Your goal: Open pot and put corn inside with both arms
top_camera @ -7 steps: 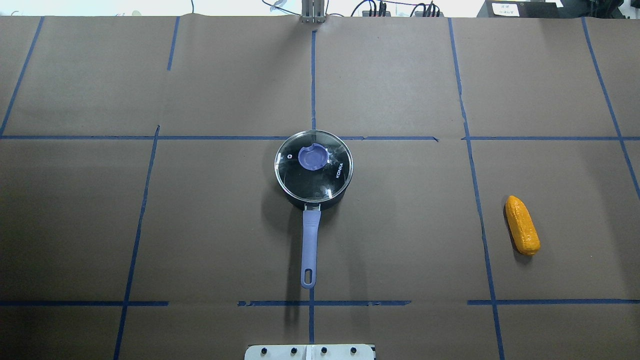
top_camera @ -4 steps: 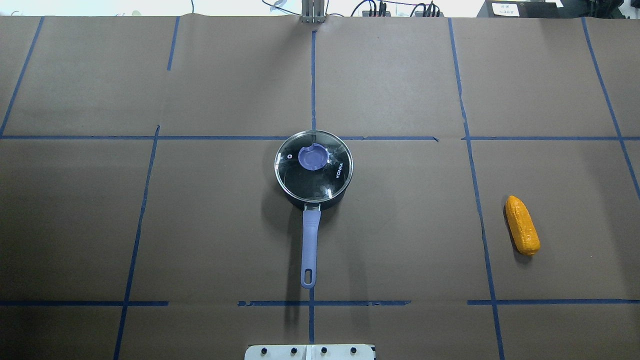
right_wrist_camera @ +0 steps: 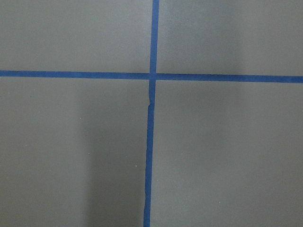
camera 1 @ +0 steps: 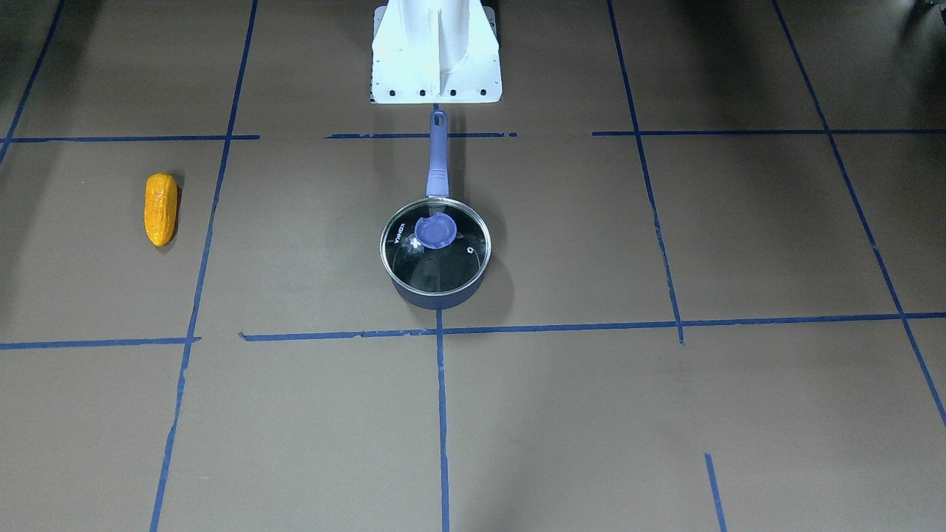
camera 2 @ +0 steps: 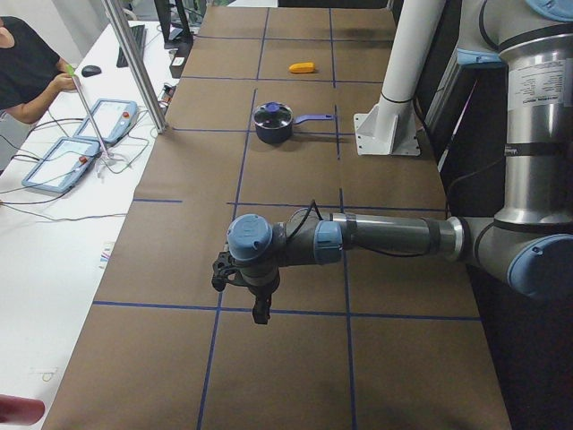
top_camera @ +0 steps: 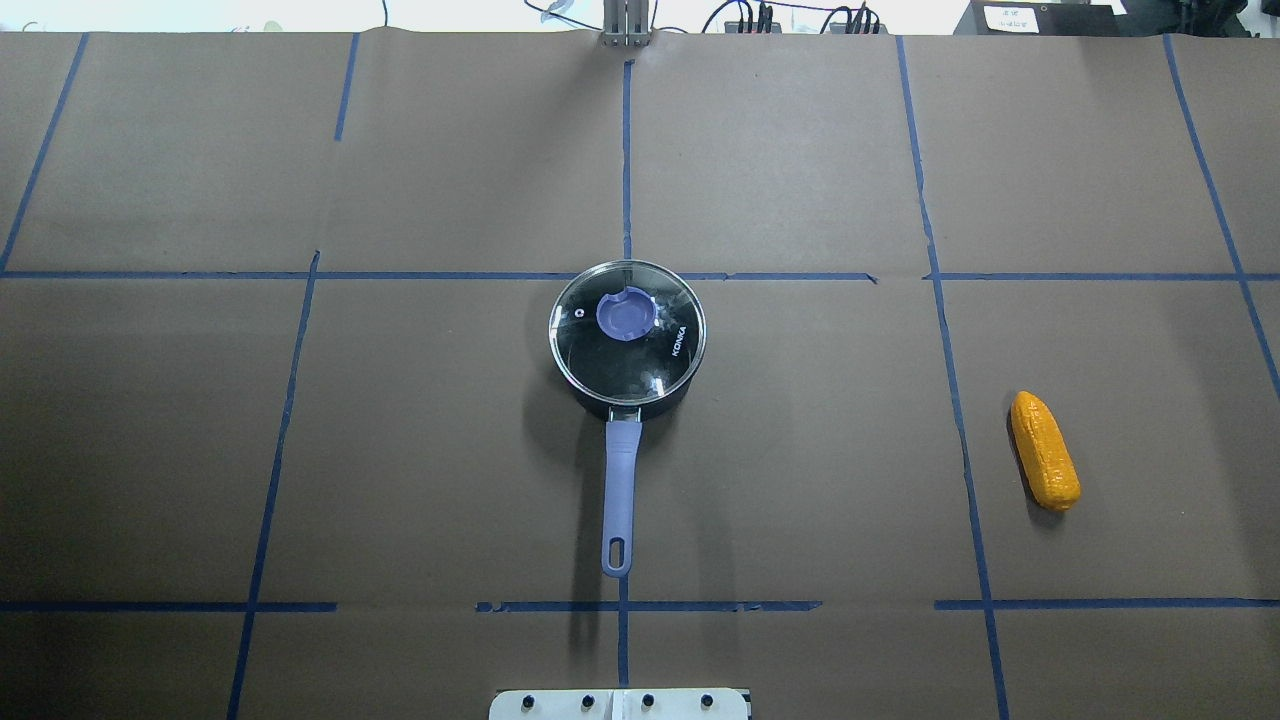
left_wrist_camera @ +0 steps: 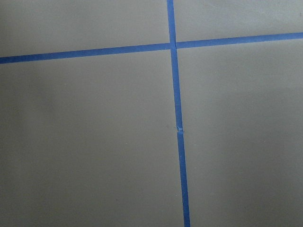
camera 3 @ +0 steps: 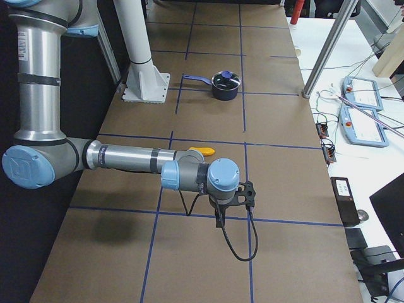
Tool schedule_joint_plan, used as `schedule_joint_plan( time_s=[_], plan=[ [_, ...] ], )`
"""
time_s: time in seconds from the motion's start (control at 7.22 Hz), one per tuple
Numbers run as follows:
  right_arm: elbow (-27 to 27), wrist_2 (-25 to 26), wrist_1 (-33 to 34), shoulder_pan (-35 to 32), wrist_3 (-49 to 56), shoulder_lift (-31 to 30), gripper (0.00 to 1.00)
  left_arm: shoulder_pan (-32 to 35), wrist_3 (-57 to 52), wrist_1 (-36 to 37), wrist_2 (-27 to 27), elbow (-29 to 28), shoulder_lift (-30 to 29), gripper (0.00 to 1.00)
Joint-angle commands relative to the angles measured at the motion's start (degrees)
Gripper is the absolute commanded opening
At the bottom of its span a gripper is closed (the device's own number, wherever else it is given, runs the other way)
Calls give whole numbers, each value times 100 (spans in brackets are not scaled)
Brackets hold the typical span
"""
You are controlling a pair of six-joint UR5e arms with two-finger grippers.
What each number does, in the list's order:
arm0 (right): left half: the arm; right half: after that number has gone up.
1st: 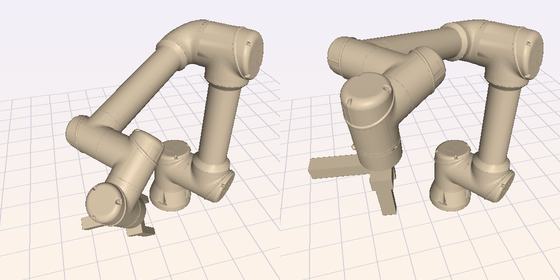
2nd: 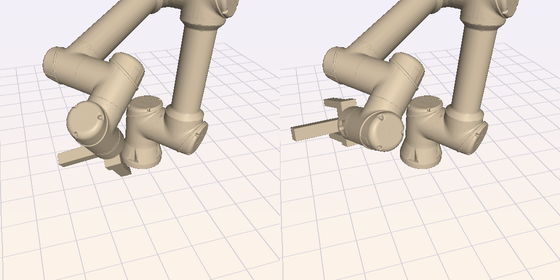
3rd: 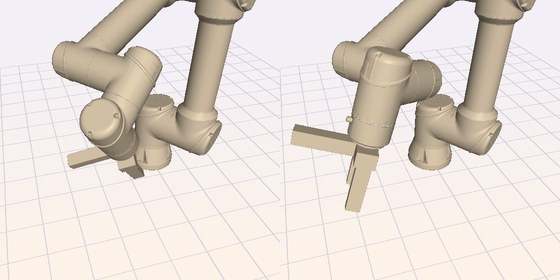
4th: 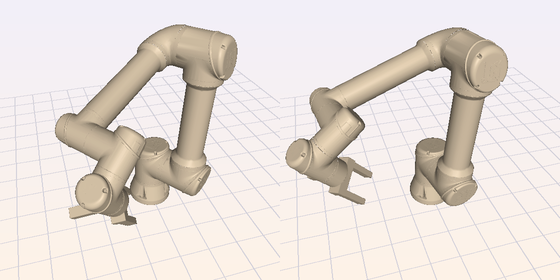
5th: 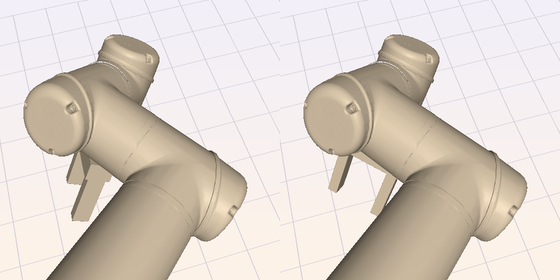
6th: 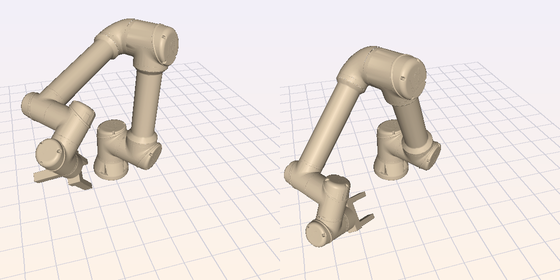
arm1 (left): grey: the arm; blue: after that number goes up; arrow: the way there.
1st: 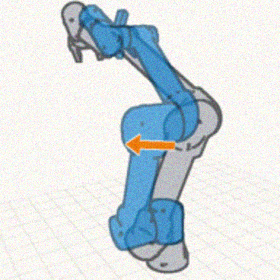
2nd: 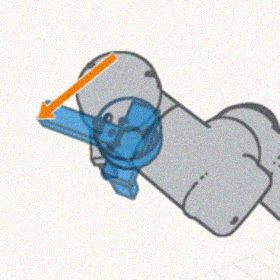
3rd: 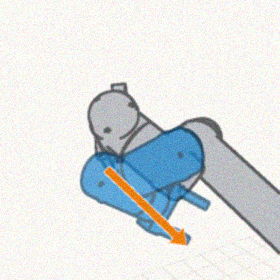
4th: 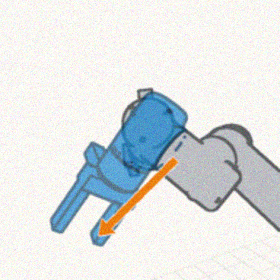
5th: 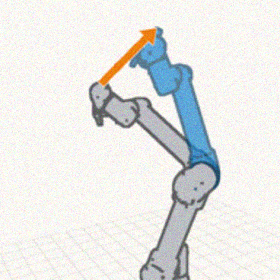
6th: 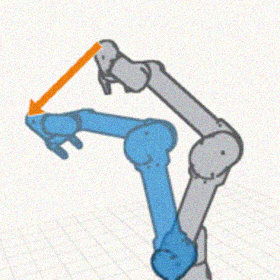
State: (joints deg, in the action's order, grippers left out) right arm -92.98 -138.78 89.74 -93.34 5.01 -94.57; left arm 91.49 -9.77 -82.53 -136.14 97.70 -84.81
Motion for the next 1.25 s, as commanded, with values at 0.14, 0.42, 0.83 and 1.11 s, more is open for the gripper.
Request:
schedule_joint_plan(
  time_s=[0.14, 0.42, 0.83, 1.11],
  plan=[
    [-1, -9, 0, 0, 0, 0, 100, -9, -8, 0, -9, -6, -9, 100],
    [-18, -9, 0, 0, 0, 26, 100, 0, 10, 0, -9, 29, -18, 100],
    [-36, 0, 0, 0, 0, 61, 100, -9, 10, 0, -9, 56, -26, 100],
    [-45, 0, 0, 0, 17, 70, 100, -17, 410, 26, 0, 623, -70, 100]
  ],
)
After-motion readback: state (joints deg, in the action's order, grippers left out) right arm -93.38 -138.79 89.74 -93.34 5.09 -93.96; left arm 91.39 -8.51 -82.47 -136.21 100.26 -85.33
